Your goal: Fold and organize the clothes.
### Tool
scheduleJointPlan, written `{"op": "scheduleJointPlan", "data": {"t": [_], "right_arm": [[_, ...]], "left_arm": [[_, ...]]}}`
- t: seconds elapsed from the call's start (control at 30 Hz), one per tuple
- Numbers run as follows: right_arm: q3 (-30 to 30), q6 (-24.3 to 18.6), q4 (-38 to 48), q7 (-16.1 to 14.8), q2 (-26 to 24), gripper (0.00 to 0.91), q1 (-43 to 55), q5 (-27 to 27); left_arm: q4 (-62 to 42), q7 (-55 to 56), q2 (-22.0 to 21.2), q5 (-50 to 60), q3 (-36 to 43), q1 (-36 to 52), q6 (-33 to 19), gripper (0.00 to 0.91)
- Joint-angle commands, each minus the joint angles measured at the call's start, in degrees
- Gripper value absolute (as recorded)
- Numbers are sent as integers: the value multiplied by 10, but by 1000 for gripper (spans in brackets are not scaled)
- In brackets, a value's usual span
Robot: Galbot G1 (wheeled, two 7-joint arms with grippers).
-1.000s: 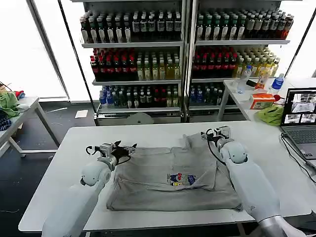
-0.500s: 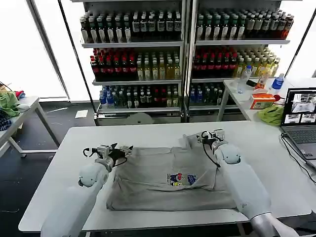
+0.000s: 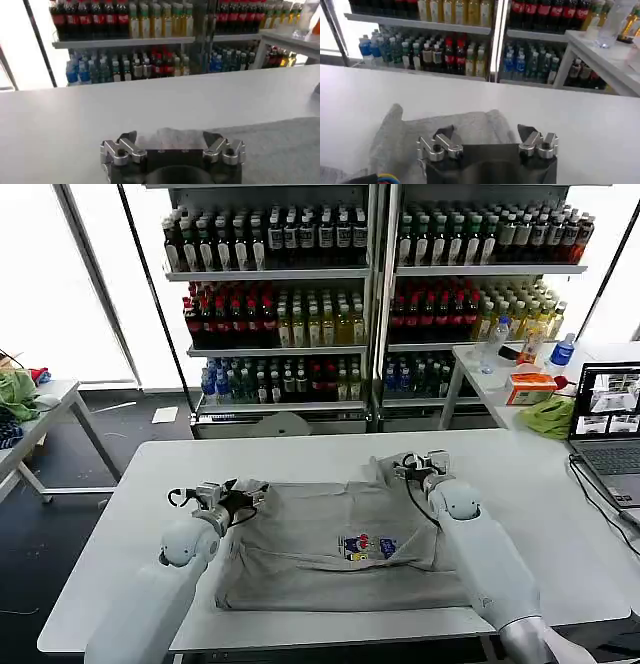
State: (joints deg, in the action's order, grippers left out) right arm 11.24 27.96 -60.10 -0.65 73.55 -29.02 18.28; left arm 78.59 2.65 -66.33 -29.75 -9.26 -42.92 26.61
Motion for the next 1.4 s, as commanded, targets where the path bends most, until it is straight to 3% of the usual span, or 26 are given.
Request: {"op": "scheduleJointPlan", "data": {"t": [0.03,0.07,0.13,0.2,0.23,0.33,0.37,0.4,0.43,0.87,1.17,1.4], "right_arm": [[0,2,4,0,2,907,-5,-3],[0,3,5,2,2,907,-6,-3],[2,7,4,2,1,806,-6,-2],[2,9,1,-1,0,715,-9,-2],[2,9,1,-2,0,564,-10,-2],[2,9,-2,-2,0,312,-12,-2],[2,9,-3,-2,1,312,-13,-2],[3,9,-3,-2,1,101,-14,-2],[3,7,-5,-1,1,0,-15,-3],[9,-1,-27,12,-2,0,-31,-1],[20,-7,-106,25,-6,0,-63,-9],[29,-12,-184,17,-27,0,-85,0]], "left_arm": [[-4,-3,0,4,2,-2,-1,312],[-5,-4,0,5,3,-3,-2,151],[-7,-5,-2,7,4,-3,-3,40],[-7,-6,-4,9,5,-3,-4,30],[-7,-6,-5,10,6,-3,-4,20],[-6,-10,-7,20,8,-3,-5,10],[-6,-12,-8,22,9,-3,-5,10],[-7,-13,-9,23,10,-2,-5,10],[-8,-13,-10,24,11,-2,-5,10],[-7,-10,-17,31,9,-1,-17,0],[14,-12,-15,34,6,-8,-44,0],[28,-8,-10,39,-1,-16,-68,0]]}}
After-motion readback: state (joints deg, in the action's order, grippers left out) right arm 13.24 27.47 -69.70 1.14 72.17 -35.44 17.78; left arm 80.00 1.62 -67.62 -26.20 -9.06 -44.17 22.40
